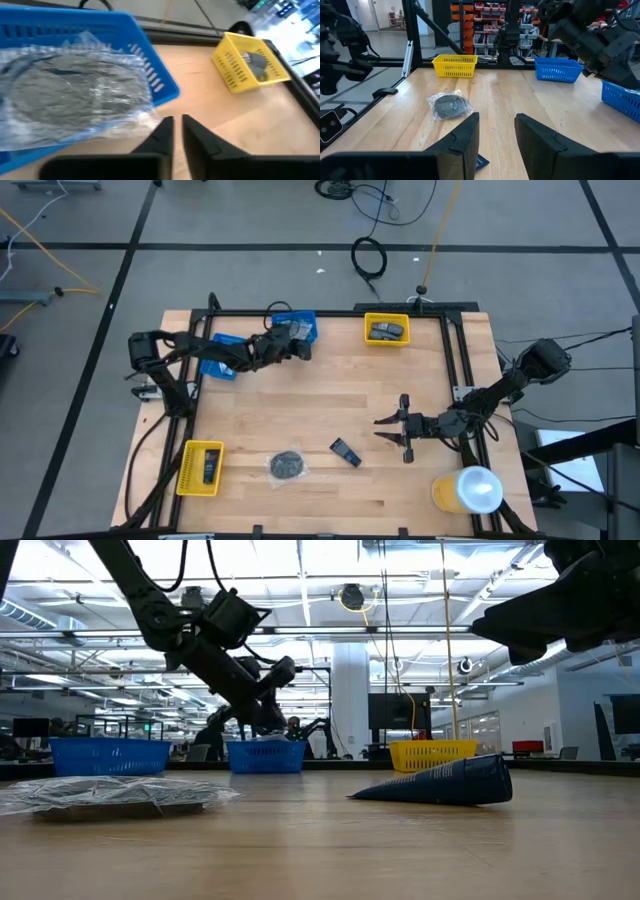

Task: Pick & Place Travel size toiletries
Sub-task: Put the black hairbrush into the right blue bin, then put the blue shave cream into the bottom yellow bin

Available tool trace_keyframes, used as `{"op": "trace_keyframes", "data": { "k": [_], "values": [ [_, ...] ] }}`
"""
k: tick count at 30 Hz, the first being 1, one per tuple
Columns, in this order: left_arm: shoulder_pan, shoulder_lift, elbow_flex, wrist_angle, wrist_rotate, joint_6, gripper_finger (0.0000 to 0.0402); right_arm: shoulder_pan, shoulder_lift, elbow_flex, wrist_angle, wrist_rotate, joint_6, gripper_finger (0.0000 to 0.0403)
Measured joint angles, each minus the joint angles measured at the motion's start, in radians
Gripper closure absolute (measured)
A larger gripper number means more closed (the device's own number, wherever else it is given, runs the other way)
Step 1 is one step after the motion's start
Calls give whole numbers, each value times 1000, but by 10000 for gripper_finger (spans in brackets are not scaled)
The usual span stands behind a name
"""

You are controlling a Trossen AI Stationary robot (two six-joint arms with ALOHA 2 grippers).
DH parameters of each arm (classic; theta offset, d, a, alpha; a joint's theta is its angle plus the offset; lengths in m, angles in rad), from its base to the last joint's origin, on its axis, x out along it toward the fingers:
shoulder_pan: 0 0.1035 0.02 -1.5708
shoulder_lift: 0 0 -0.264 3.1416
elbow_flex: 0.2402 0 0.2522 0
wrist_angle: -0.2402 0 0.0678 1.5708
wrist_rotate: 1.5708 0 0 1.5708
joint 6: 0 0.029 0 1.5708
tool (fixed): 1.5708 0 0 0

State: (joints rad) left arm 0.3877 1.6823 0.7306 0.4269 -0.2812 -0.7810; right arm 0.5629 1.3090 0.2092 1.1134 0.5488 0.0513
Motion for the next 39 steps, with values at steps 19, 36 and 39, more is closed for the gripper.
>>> {"op": "trace_keyframes", "data": {
  "k": [19, 36, 39],
  "values": [
    [84, 1, 1, -42, -110, -32, 399, 0, 0, 0, -3, 0, 12, 287],
    [158, 121, 1, 162, -7, -66, 398, -1, 0, 0, -4, 4, 6, 287],
    [156, 94, 0, 180, -7, -44, 399, 0, 0, 0, -9, 4, 5, 287]
  ]
}}
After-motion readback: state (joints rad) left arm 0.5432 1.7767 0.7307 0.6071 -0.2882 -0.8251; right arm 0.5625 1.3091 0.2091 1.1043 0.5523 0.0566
